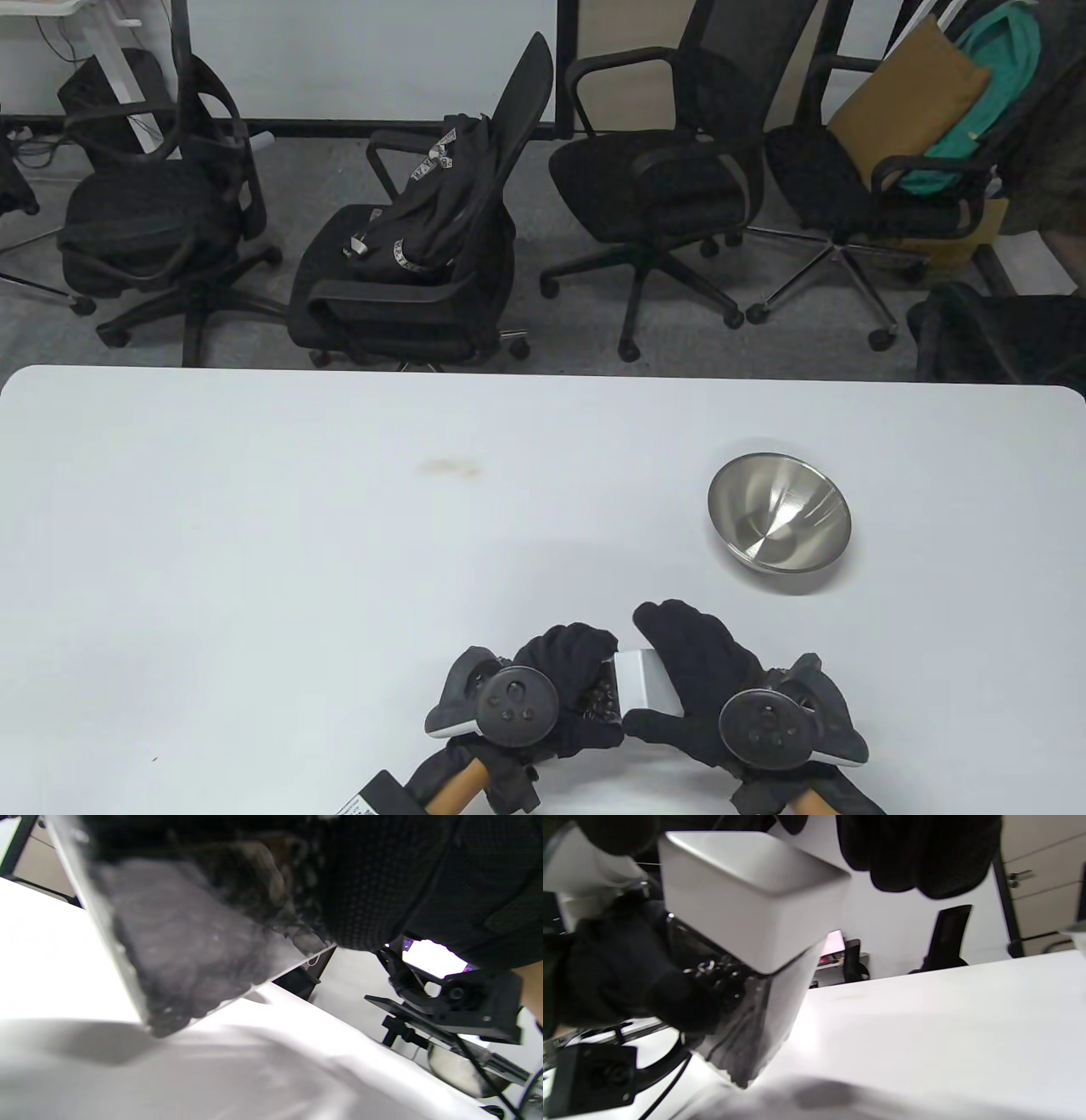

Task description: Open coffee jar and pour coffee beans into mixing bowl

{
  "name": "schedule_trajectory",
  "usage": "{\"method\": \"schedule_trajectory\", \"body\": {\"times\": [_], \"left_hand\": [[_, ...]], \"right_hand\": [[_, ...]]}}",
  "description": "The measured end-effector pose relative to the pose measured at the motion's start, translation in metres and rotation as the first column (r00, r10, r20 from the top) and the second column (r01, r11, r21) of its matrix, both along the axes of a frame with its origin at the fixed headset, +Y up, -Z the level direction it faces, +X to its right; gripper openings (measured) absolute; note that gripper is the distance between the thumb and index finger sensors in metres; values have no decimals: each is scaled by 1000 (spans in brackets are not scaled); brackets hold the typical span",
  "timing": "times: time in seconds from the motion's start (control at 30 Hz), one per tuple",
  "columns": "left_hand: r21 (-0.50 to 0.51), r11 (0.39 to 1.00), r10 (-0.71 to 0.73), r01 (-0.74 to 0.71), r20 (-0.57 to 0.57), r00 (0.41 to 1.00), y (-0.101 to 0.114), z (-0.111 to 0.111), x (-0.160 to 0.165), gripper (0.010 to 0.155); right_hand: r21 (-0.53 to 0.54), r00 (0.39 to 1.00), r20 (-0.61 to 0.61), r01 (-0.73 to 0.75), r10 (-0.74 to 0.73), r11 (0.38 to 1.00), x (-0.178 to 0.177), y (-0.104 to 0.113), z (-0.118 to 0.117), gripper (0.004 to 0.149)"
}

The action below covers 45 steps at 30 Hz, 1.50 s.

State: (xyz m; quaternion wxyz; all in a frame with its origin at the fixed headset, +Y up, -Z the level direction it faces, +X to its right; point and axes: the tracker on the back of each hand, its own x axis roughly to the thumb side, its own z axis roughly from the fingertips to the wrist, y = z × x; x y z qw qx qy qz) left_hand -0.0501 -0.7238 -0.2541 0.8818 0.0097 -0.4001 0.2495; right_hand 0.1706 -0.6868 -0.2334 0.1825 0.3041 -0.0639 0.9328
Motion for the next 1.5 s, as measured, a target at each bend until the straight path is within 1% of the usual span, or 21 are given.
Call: {"method": "schedule_trajectory", "body": {"times": [0.03, 0.17, 0.3, 0.43, 0.6, 0.8, 0.97, 1.03, 1.2, 1.23, 1.3, 1.33, 1.4, 1.43, 1.5], "left_hand": [[13, 1000, -13, 13, -19, 1000, 1, 1, 1, 93], [59, 997, -37, 40, -54, 998, 2, 3, 5, 93], [74, 996, -53, 57, -51, 997, 2, 5, 6, 93], [49, 998, -38, 39, -33, 999, 2, 3, 4, 93], [5, 1000, -16, 16, -3, 1000, 2, 1, 2, 92], [-10, 1000, -13, 13, 17, 1000, 2, 0, 1, 93], [-27, 1000, -14, 15, 33, 999, 2, -1, 0, 92], [-44, 999, -11, 13, 47, 999, 2, -1, 0, 92], [-44, 999, -12, 14, 47, 999, 2, -1, -1, 92], [-44, 999, -12, 14, 46, 999, 2, -1, -1, 92], [-27, 1000, -11, 12, 37, 999, 3, -1, 0, 92], [-18, 1000, -19, 19, 29, 999, 3, 0, 0, 92], [5, 999, -32, 31, 13, 999, 4, 1, 0, 93], [12, 999, -34, 34, 4, 999, 4, 2, 1, 93], [29, 998, -49, 50, -9, 999, 4, 3, 2, 93]], "right_hand": [[-23, 998, 58, 10, -9, 1000, 0, -1, -1, 91], [-132, 994, 106, 26, -12, 991, 1, -6, -5, 91], [-232, 995, 58, 90, -79, 968, 1, -10, -10, 87], [-216, 998, 19, 62, -59, 974, 1, -8, -10, 86], [-139, 999, -48, -1, -5, 990, 0, -3, -8, 84], [-72, 993, -111, -43, 35, 997, -1, -1, -5, 81], [-69, 989, -138, -62, 52, 996, -2, 0, -4, 79], [-51, 985, -160, -79, 70, 996, -2, 0, -4, 78], [-41, 982, -165, -105, 97, 994, -4, 0, -2, 78], [-43, 981, -169, -108, 100, 993, -4, 0, -3, 79], [-77, 981, -186, -73, 58, 994, -2, 0, -3, 87], [-82, 984, -174, -48, 34, 995, -1, 1, -3, 89], [-94, 996, -82, 20, -28, 995, 2, 1, -4, 91], [-110, 999, -31, 29, -33, 994, 3, 0, -5, 91], [-134, 999, 18, 31, -28, 991, 5, -3, -6, 91]]}}
